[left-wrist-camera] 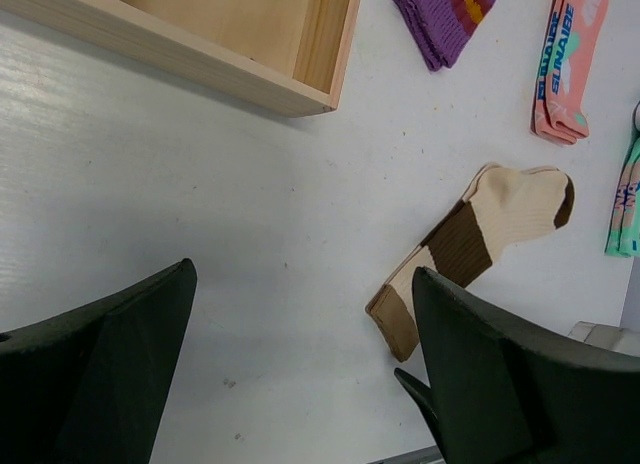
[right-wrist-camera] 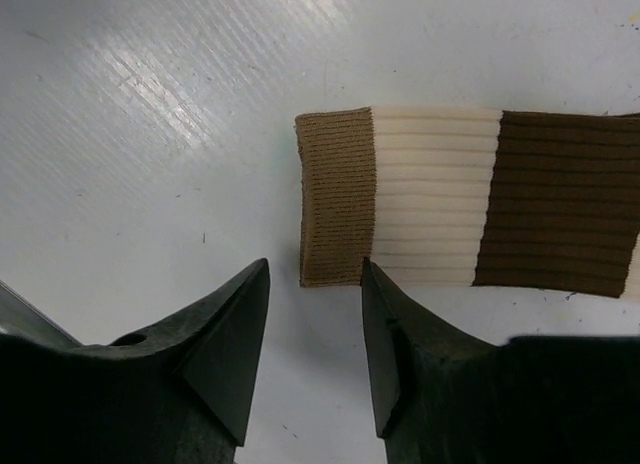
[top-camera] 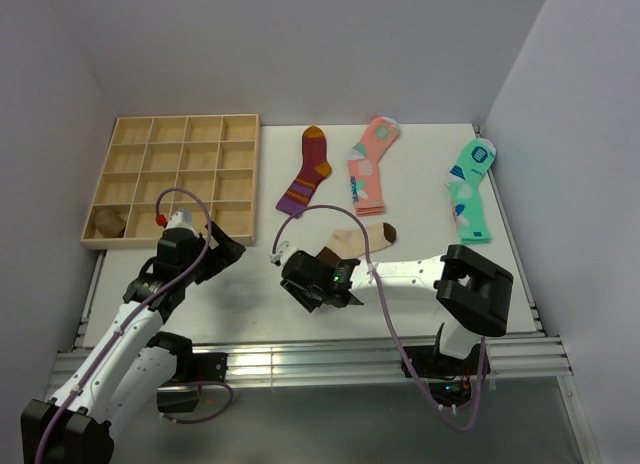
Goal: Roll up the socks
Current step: Roll the sock at the center of the board.
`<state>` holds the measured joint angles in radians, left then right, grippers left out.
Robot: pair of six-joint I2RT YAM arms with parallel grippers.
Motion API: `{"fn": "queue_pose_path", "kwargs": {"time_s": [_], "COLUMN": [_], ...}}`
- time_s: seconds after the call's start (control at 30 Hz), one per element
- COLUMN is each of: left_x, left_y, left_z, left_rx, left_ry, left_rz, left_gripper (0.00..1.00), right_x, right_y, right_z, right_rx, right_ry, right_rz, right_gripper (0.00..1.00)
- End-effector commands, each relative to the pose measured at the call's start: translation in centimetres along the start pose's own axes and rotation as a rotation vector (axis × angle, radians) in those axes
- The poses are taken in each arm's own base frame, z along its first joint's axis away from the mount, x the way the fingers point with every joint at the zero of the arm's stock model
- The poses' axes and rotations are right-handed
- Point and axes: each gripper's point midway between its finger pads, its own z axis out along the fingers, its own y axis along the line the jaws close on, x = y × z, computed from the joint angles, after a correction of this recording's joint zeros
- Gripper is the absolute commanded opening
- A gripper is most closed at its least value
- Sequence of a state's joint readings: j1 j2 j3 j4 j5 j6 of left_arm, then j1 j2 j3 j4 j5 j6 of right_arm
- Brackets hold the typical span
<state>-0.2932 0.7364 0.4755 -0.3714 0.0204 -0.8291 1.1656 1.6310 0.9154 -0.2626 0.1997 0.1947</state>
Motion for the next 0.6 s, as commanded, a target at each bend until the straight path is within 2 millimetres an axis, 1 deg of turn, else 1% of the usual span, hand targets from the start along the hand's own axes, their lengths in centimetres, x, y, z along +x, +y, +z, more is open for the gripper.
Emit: {"fn": "queue_pose_path", "kwargs": {"time_s": [0.0,0.07,0.13,0.27,0.43,0.53,0.57], "left_x": [-1.2,-1.2,-1.2,-1.1,-1.1,-1.1,-1.0], "left_y": [-1.4,-1.4,-1.4,-1.5,-1.6,-1.8,-1.7], "left_z": [-0.4,-0.4,-0.4,-0.4,-0.3,-0.2,-0.2], "left_rx": [0.038,0.041,0.042,0.047,0.053,0.058,0.057], "left_ry": [-0.036,-0.035,-0.037,-0.031,-0.029,-0.025,-0.024], "left_rz": [0.016,0.014,0.016,0.016,0.017,0.019,0.019], "left_gripper": [0.95,0.95,0.95,0.95,0.95,0.95,0.95], "right_x": [-1.5,-1.3,-1.3,-0.5,-0.3,0.7,1.3], "right_y": [0.5,0.6,0.8,0.9,0.6,-0.2,-0.4], "right_z": [-0.1,0.1,0.3,1.1,1.6,2.1,2.3], "right_rx": [0.01,0.011,0.014,0.027,0.066,0.11,0.123], "right_ry": [-0.033,-0.024,-0.019,0.008,0.026,0.068,0.091], "right_rz": [-0.03,-0.039,-0.049,-0.066,-0.077,-0.09,-0.093], "right_gripper": [0.47,0.45,0.44,0.44,0.44,0.44,0.42]}}
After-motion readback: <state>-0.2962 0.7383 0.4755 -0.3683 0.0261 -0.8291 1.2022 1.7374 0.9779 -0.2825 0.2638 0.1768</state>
